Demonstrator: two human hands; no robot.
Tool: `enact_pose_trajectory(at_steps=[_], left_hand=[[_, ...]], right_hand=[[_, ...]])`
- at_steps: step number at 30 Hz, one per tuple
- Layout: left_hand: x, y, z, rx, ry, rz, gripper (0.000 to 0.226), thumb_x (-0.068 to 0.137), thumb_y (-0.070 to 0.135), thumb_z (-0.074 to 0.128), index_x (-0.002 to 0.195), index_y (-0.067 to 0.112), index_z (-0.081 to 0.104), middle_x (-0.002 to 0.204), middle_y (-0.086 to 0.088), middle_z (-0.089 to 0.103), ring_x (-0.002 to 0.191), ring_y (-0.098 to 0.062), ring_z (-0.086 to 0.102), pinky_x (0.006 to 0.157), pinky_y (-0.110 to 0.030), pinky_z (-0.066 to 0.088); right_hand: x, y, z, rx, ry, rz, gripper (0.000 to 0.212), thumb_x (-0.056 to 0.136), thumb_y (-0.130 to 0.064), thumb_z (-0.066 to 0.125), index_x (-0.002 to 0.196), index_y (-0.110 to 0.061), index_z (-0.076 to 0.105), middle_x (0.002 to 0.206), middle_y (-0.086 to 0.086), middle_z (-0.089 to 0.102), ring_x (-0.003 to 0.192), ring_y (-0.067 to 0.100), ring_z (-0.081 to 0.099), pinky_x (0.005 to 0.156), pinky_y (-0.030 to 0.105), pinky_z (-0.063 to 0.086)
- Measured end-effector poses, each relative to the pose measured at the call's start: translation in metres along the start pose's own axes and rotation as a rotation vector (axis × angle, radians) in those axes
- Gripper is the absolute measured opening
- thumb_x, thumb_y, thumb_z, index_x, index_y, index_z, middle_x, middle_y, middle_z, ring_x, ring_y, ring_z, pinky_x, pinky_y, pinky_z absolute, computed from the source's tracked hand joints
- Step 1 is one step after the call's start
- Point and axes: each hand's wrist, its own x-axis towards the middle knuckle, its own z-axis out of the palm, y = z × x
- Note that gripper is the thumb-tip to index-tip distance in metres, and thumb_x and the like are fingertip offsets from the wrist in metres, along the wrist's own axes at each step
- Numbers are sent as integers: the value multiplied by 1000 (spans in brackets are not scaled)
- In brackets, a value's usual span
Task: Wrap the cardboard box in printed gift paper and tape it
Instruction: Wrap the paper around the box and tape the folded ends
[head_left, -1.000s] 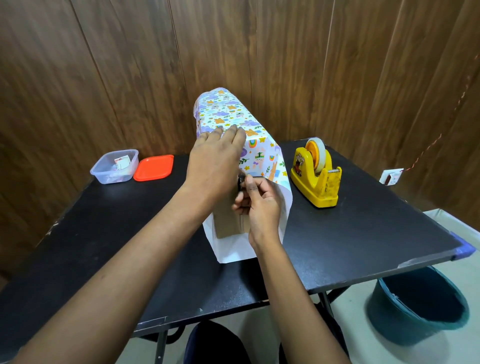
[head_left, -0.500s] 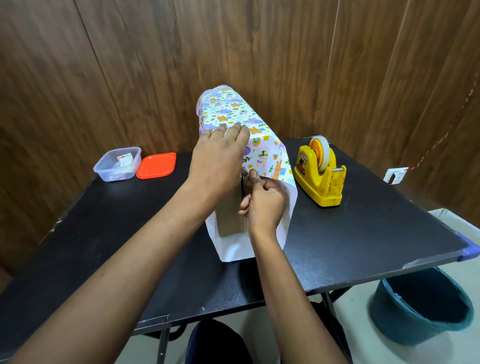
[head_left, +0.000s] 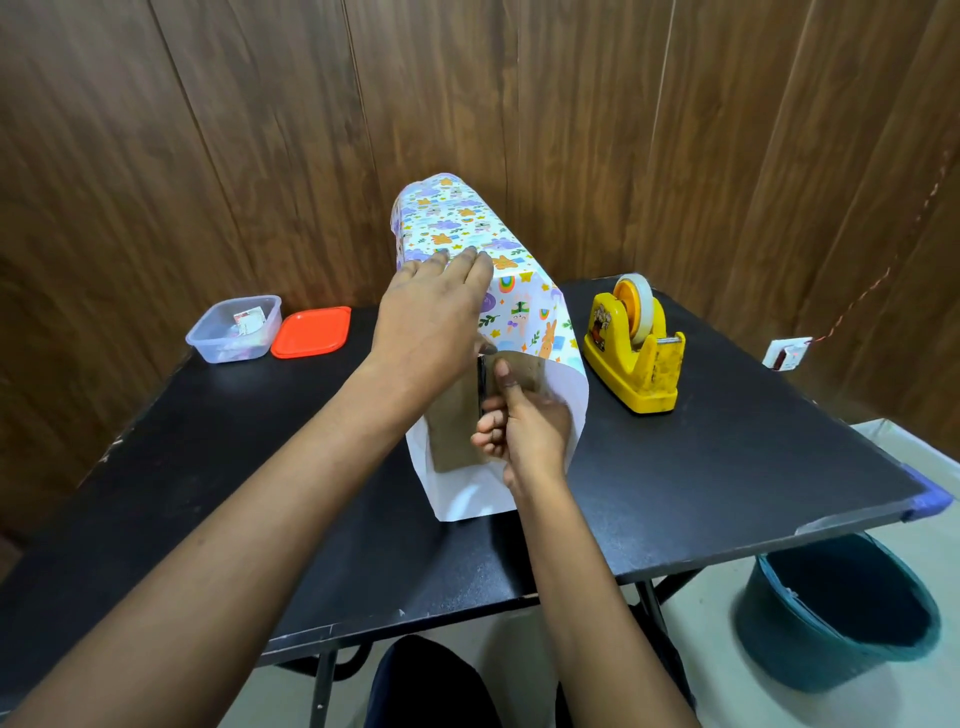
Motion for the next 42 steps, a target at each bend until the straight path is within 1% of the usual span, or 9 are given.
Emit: enact_pose_trajectory(at_steps=[5, 14, 20, 25, 28, 32, 35, 38, 42], left_hand=[[-1, 2, 3, 32, 28, -24, 80, 56, 36, 86, 121, 0, 55, 121, -17, 62, 109, -37, 60, 87, -43, 47], [1, 6, -7, 11, -40, -23, 71, 85, 38, 62, 142, 8, 32, 148, -10, 37, 134, -29, 38, 103, -39, 30], [8, 0, -18, -45, -74, -24, 56, 97, 40, 39, 145, 13, 28, 150, -5, 34, 136, -23, 34, 103, -37, 30], [11, 4, -16, -72, -54, 33, 58, 98, 38, 40, 147, 13, 24, 154, -5, 26, 138, -22, 29, 106, -36, 28], [9, 5, -12, -57, -58, 57, 69, 91, 39, 54, 147, 10, 25, 151, -8, 31, 137, -24, 32, 105, -37, 28], [4, 6, -9, -46, -6, 48, 72, 82, 33, 68, 141, 6, 37, 144, -12, 43, 129, -29, 43, 100, -40, 35], [4, 5, -6, -53, 25, 59, 72, 74, 29, 77, 134, 2, 47, 134, -17, 53, 119, -33, 53, 92, -42, 43], [5, 3, -4, -62, 35, 63, 72, 68, 27, 82, 127, 0, 53, 126, -19, 58, 111, -35, 59, 86, -44, 47], [5, 4, -5, -63, 46, 64, 71, 75, 31, 76, 134, 3, 47, 135, -15, 52, 121, -32, 52, 94, -43, 41]], right_hand=[[-3, 5, -5, 39, -50, 42, 42, 90, -32, 61, 61, -3, 52, 34, 3, 49, 27, 13, 47, 34, 15, 34], [-36, -28, -9, -167, -258, 90, 38, 97, -29, 51, 68, -4, 55, 40, 4, 57, 34, 15, 57, 35, 17, 44], [-63, -86, -17, -222, -393, -156, 28, 97, -17, 50, 74, -2, 55, 42, 5, 58, 35, 16, 57, 37, 17, 41], [-24, -131, -43, -278, -164, -424, 21, 93, -13, 53, 75, -3, 59, 44, 3, 56, 33, 12, 45, 37, 18, 33], [45, -132, -67, -641, 161, -496, 20, 88, -19, 52, 74, -10, 63, 66, 3, 65, 58, 15, 55, 55, 29, 41], [116, -130, -102, -1194, 400, -243, 38, 95, -35, 48, 116, -5, 59, 125, 13, 56, 122, 31, 44, 95, 42, 45], [131, -134, -109, -1111, 247, -58, 48, 93, -30, 57, 129, 0, 49, 134, 16, 51, 121, 31, 50, 98, 42, 45], [128, -144, -111, -1008, 199, -48, 44, 88, -12, 64, 126, 5, 50, 131, 17, 52, 119, 30, 53, 86, 35, 45], [122, -157, -109, -956, 124, 10, 39, 88, -14, 65, 120, 4, 54, 128, 17, 55, 119, 28, 52, 84, 34, 41]])
